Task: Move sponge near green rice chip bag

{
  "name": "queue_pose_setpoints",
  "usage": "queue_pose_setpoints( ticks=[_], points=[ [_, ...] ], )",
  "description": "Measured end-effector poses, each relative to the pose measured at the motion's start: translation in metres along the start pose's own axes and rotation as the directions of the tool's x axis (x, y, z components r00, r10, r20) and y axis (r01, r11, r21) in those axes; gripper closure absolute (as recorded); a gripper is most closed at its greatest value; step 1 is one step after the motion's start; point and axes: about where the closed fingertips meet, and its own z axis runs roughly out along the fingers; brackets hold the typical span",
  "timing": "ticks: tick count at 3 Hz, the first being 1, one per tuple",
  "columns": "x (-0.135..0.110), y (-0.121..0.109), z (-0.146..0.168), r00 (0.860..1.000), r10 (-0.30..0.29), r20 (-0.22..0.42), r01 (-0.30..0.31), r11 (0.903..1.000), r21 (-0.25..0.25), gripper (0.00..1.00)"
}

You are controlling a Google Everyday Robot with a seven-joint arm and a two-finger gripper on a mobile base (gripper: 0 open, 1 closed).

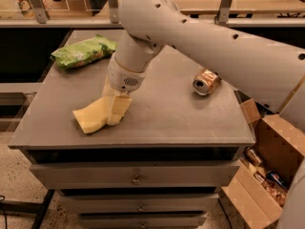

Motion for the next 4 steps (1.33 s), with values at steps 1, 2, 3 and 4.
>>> queue_pose_setpoints(
  ticks=[1, 2, 3, 4],
  points=[
    [0.0018, -0.0023, -0.0017, 0.998, -0.008, 0.055, 0.009, 0.9998, -0.016, 0.64],
    [0.0007, -0.002, -0.0007, 0.998, -0.011, 0.057, 0.012, 0.9998, -0.019, 0.87],
    [0.0001, -0.0015, 0.0005, 0.998, -0.012, 0.058, 0.013, 0.9997, -0.021, 1.0],
    [0.0, -0.0018, 0.0003, 0.998, -0.012, 0.057, 0.013, 0.9997, -0.02, 1.0]
  ],
)
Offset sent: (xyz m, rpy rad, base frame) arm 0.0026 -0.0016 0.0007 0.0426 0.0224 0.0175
